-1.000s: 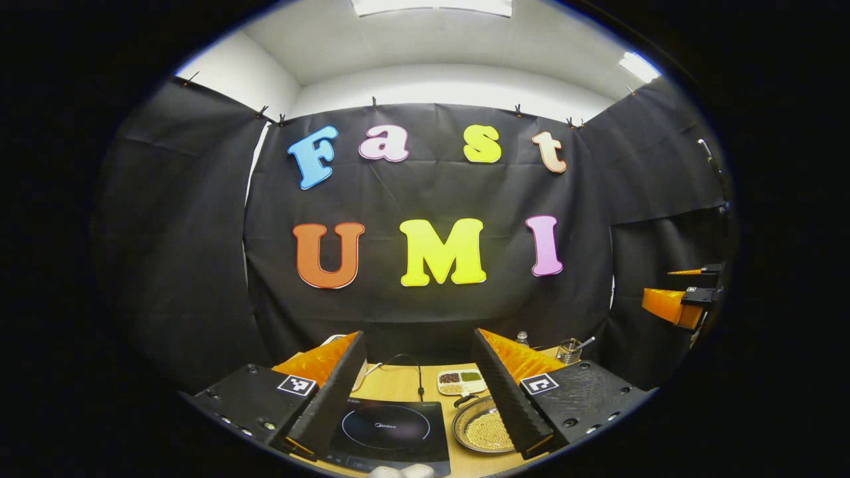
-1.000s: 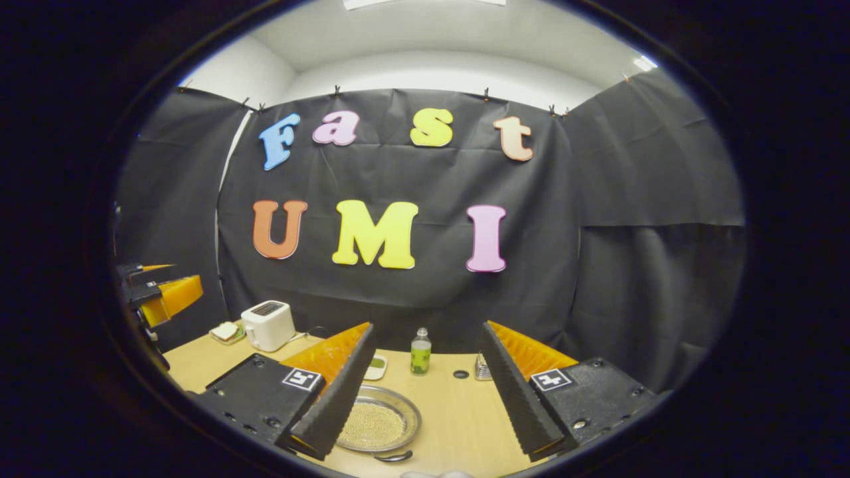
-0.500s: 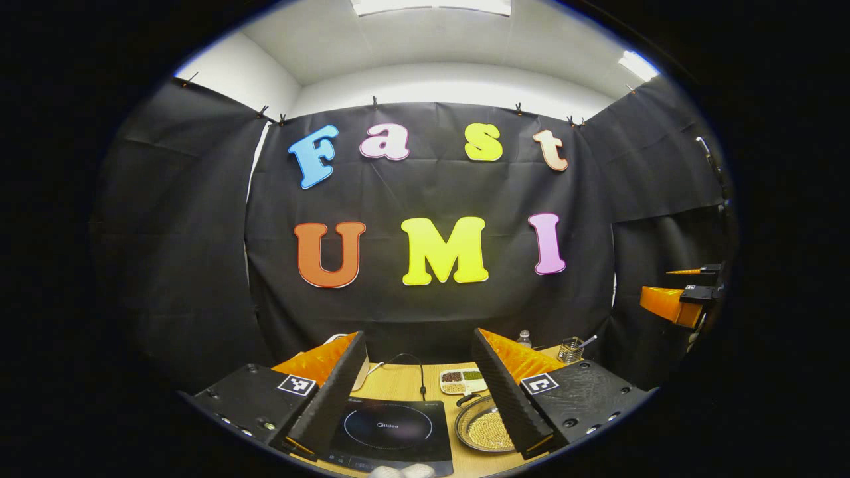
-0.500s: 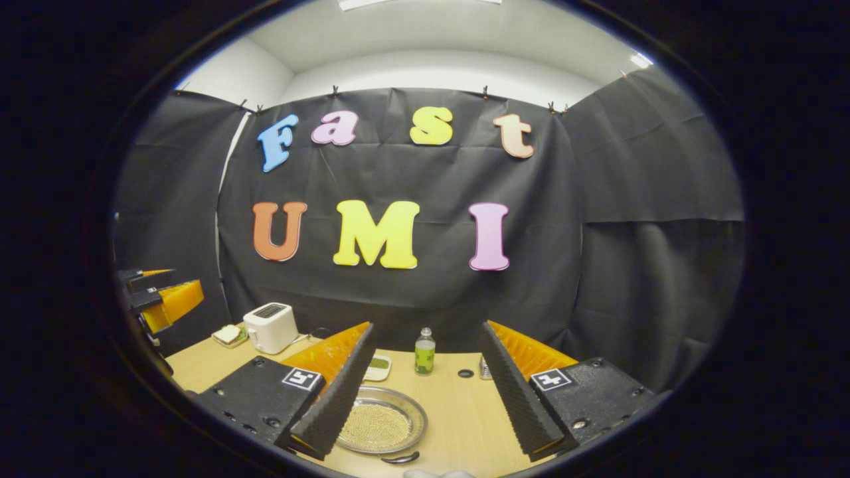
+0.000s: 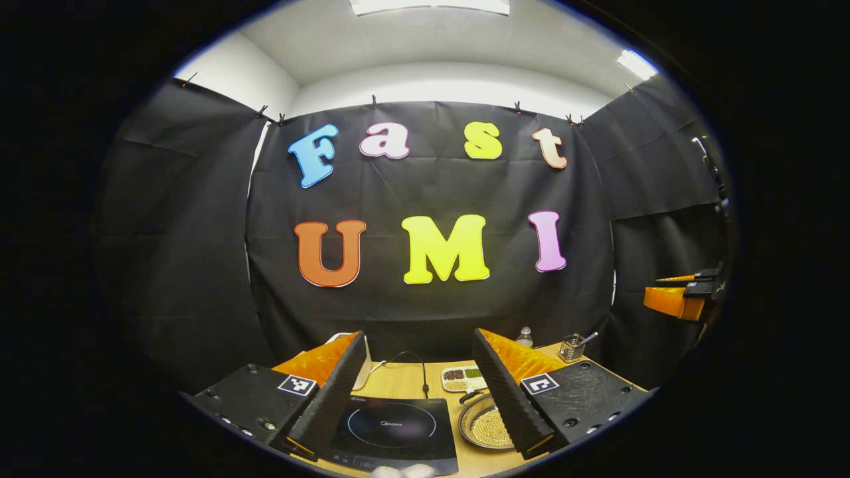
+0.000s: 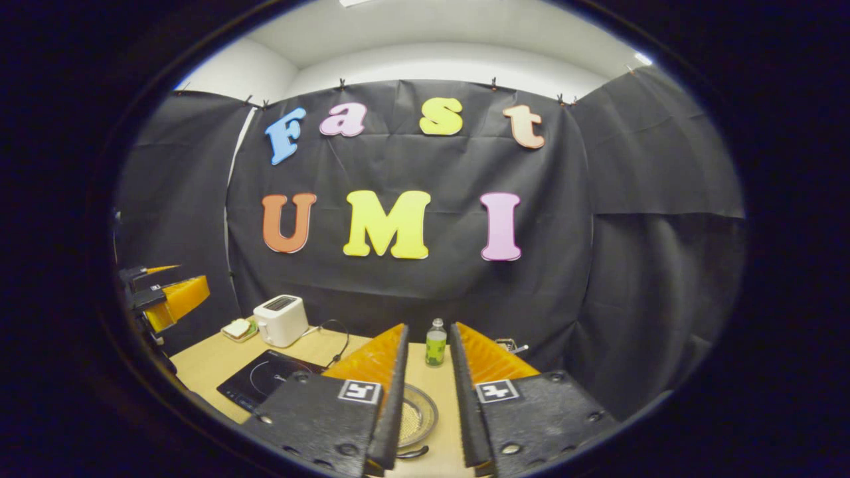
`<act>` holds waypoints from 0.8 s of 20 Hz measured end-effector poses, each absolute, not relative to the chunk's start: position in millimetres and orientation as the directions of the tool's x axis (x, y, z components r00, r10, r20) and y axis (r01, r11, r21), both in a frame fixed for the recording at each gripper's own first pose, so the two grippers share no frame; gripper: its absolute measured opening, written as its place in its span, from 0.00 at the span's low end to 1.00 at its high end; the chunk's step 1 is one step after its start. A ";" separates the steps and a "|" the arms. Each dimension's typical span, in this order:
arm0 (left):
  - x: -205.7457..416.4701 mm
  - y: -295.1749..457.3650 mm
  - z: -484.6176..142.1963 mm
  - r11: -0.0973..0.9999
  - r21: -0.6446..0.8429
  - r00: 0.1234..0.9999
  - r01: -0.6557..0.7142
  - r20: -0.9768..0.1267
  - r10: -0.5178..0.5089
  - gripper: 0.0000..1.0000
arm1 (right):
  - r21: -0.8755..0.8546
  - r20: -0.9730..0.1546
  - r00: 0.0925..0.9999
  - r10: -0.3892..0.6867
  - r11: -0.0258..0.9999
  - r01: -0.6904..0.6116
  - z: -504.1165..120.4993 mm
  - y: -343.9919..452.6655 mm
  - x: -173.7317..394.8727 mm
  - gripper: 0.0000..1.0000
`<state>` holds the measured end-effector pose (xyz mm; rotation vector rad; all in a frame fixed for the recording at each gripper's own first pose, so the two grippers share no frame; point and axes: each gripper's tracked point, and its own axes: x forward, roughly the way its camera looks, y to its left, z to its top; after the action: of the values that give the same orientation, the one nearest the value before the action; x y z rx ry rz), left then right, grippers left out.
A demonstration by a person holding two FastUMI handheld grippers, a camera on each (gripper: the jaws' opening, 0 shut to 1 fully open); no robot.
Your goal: First push the handle of the pot to place it horizontally, then grasp the pot with both hands and set it on the induction cooktop.
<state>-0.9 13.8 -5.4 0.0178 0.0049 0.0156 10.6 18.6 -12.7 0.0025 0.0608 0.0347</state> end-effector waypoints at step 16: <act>-7.1 16.7 -14.0 1.000 0.018 1.000 -0.019 -0.015 0.019 0.96 | 0.027 -0.401 0.907 0.129 0.991 -0.128 -161.4 51.2 3.8 0.04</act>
<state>-7.1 16.7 -14.0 0.0174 0.0151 0.0191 3.8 51.2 -161.4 0.0004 0.4135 0.1326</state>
